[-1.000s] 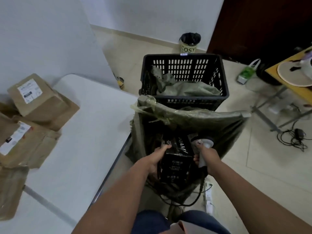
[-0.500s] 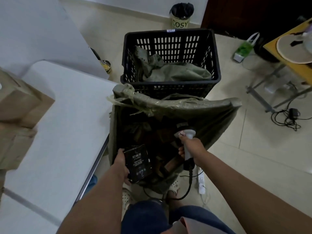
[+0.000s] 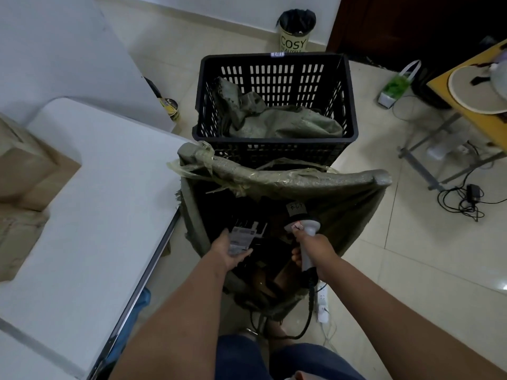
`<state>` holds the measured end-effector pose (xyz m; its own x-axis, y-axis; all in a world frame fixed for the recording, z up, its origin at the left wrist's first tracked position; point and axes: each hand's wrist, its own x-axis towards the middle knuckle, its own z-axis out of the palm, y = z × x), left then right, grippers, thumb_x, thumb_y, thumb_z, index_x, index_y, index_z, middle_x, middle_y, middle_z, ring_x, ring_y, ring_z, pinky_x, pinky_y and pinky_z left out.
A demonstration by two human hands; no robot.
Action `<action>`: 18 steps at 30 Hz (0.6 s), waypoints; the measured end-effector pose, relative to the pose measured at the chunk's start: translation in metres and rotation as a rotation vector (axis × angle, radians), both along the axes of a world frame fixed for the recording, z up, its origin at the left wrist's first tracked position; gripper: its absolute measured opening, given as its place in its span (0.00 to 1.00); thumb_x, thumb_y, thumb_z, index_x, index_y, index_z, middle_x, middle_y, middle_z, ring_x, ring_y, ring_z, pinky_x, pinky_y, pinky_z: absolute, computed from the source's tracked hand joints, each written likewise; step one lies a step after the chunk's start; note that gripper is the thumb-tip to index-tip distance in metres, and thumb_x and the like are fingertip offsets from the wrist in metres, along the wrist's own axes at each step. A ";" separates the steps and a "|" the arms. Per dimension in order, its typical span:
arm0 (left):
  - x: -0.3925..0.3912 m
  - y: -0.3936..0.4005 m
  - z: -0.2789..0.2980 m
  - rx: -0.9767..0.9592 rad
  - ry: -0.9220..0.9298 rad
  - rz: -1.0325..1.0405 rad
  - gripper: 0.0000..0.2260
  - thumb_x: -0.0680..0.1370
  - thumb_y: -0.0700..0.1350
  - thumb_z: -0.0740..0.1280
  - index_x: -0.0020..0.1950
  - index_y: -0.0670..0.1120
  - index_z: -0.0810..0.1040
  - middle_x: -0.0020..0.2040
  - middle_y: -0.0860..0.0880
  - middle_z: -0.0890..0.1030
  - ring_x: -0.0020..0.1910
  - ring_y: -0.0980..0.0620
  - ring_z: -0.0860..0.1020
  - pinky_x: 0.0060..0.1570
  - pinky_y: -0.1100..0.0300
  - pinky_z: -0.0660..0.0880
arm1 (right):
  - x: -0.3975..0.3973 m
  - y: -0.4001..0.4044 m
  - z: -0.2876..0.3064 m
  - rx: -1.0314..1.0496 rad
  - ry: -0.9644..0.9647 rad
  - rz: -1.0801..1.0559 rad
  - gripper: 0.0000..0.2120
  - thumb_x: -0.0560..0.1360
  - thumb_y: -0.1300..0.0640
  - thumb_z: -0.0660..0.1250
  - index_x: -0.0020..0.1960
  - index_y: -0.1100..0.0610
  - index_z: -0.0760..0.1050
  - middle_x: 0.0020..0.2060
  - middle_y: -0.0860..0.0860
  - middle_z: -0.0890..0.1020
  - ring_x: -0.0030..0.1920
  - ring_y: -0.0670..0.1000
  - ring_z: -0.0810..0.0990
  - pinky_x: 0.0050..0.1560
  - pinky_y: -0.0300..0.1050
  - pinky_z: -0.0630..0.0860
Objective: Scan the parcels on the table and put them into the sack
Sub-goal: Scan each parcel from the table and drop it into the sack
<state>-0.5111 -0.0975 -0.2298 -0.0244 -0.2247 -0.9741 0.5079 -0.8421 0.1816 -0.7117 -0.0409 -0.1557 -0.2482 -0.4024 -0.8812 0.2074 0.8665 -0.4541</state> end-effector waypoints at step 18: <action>0.049 0.016 0.026 -0.185 0.029 -0.550 0.17 0.84 0.47 0.61 0.72 0.45 0.72 0.69 0.45 0.75 0.61 0.45 0.76 0.59 0.52 0.76 | 0.035 -0.014 0.014 -0.053 0.051 0.180 0.23 0.78 0.45 0.67 0.55 0.66 0.76 0.32 0.57 0.80 0.31 0.53 0.79 0.31 0.43 0.75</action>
